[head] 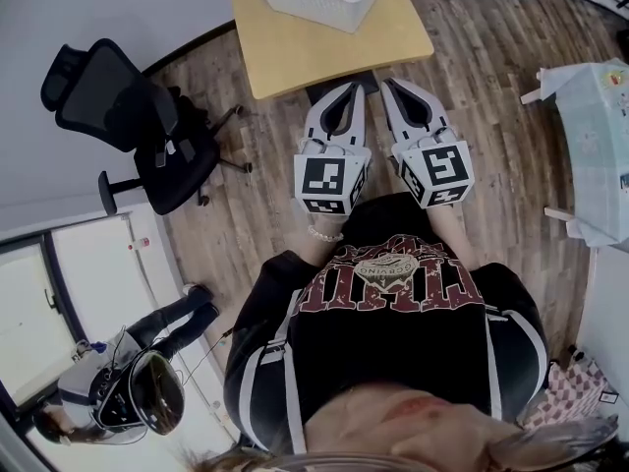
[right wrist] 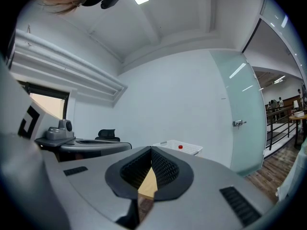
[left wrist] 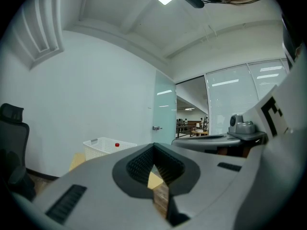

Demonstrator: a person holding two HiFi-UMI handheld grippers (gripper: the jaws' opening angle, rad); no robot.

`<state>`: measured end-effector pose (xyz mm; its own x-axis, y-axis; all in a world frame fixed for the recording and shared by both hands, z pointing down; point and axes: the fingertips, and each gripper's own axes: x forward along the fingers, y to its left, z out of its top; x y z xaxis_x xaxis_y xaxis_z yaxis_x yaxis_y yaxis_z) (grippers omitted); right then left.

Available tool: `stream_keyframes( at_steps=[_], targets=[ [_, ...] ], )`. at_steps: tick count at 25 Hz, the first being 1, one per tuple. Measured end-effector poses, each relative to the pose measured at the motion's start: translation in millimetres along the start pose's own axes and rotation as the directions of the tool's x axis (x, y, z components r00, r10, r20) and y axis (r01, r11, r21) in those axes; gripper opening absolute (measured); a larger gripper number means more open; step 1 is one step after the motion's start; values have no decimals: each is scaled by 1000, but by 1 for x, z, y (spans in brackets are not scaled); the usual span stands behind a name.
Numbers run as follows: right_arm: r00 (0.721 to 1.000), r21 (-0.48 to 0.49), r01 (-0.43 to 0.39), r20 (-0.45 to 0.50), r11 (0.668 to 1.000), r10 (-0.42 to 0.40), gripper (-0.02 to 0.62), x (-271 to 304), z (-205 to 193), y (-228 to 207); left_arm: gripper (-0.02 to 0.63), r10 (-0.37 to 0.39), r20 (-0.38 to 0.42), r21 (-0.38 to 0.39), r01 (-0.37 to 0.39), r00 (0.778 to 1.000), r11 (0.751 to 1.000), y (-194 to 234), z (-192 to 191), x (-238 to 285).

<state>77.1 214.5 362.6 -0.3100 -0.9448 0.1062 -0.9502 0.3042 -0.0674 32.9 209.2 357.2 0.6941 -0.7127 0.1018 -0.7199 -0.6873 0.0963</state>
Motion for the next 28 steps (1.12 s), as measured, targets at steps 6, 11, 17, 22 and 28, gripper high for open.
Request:
stream_keyframes(
  at_steps=[6, 11, 17, 22, 28],
  targets=[
    [1000, 3, 21, -7, 1000, -21, 17, 19, 1, -2, 46, -20, 7, -9, 20, 1000, 1000, 19, 3, 11],
    [999, -2, 36, -16, 999, -36, 17, 38, 2, -1, 46, -44, 8, -14, 45, 999, 999, 34, 5, 20],
    [998, 2, 56, -14, 998, -56, 17, 61, 4, 1, 46, -70, 18, -11, 71, 997, 997, 54, 10, 31],
    [998, 7, 65, -12, 998, -65, 17, 78, 4, 3, 46, -87, 7, -14, 87, 996, 996, 69, 7, 38],
    [997, 12, 82, -9, 997, -82, 18, 95, 4, 8, 46, -110, -3, -5, 110, 994, 994, 85, 8, 43]
  ],
)
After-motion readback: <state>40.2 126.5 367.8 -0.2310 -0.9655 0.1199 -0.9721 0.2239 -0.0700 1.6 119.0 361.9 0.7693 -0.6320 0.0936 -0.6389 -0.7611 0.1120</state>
